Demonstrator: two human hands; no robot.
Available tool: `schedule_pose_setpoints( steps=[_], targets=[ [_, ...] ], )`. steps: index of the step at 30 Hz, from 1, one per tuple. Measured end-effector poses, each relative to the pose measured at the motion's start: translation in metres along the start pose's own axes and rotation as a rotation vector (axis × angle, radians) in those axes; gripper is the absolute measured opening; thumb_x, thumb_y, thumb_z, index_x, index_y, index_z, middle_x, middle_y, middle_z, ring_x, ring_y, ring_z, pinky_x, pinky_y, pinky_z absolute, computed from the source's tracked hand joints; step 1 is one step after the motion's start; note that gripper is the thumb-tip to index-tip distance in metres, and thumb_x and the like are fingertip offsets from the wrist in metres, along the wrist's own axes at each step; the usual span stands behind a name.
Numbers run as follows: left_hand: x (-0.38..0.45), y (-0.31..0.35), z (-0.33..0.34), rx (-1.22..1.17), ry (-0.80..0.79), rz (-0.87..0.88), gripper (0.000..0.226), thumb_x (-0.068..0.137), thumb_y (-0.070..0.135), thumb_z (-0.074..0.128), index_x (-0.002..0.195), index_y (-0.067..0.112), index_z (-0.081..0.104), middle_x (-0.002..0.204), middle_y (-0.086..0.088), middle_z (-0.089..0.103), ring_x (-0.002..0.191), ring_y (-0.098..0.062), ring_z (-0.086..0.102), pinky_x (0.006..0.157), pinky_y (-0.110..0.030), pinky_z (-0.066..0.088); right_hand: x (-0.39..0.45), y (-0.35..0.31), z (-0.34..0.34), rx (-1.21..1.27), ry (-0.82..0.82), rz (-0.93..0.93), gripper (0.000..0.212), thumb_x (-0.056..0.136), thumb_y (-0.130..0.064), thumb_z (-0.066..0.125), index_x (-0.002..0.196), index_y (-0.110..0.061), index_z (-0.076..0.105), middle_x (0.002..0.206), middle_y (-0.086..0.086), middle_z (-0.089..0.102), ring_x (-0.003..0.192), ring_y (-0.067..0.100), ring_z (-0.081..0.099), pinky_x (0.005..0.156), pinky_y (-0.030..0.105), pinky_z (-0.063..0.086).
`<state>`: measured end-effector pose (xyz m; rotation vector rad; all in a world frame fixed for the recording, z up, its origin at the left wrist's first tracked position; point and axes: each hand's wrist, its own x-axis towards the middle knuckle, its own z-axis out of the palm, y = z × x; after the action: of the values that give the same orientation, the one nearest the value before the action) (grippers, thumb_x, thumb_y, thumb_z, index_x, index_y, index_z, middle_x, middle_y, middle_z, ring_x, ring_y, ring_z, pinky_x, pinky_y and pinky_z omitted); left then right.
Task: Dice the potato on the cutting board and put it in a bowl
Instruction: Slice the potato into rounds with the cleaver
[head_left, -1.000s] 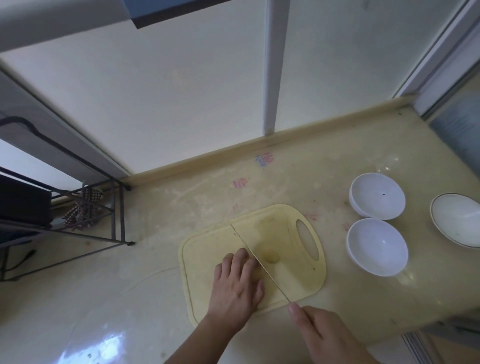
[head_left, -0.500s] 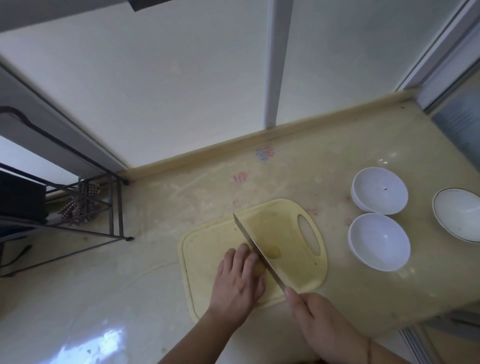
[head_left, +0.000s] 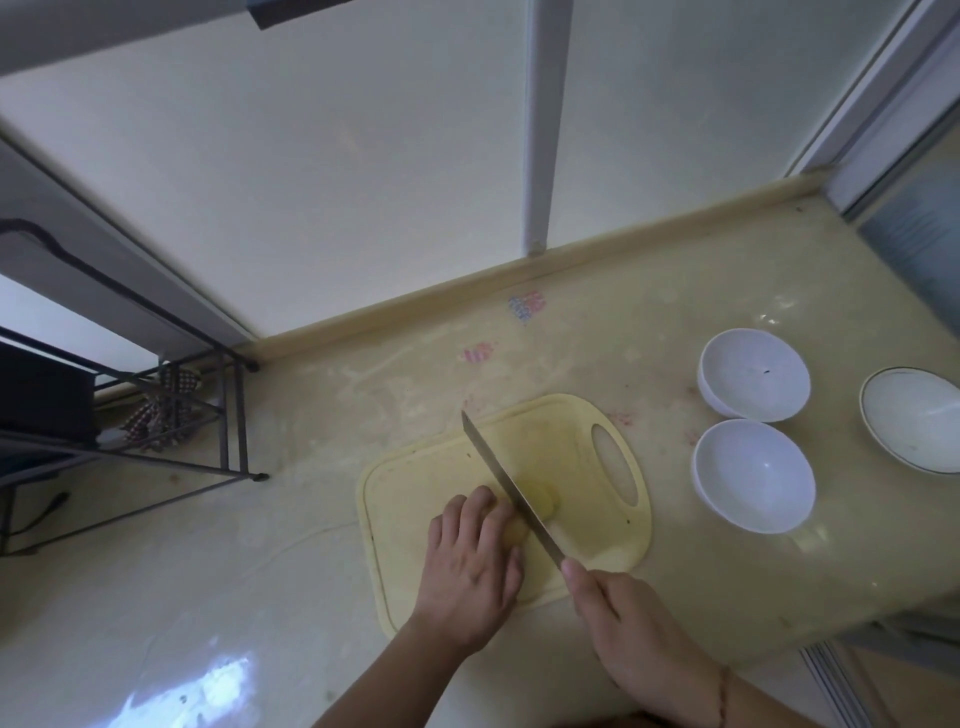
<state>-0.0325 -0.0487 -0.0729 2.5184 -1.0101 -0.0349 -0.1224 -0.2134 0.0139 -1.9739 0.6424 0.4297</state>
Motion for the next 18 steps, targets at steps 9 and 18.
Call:
schedule_pose_setpoints(
  steps=[9,18],
  targets=[
    [0.002,-0.002,0.002,0.045,0.045,0.006,0.041,0.088,0.038,0.051,0.121,0.014,0.047,0.129,-0.008,0.047,0.108,-0.032,0.049,0.084,-0.038,0.037,-0.023,-0.004,0.000,-0.028,0.076,0.025,0.061,0.092,-0.062,0.038,0.061,-0.013,0.057,0.054,-0.005,0.059,0.062,0.003,0.055,0.067,0.021,0.041],
    [-0.001,-0.002,0.007,0.050,0.049,0.000,0.042,0.088,0.037,0.052,0.122,0.012,0.046,0.130,-0.010,0.045,0.109,-0.035,0.049,0.084,-0.039,0.037,-0.039,0.008,0.009,-0.192,0.139,-0.098,0.069,0.096,-0.065,0.027,0.063,-0.023,0.071,0.051,-0.007,0.058,0.050,0.001,0.057,0.058,0.018,0.043]
  ],
)
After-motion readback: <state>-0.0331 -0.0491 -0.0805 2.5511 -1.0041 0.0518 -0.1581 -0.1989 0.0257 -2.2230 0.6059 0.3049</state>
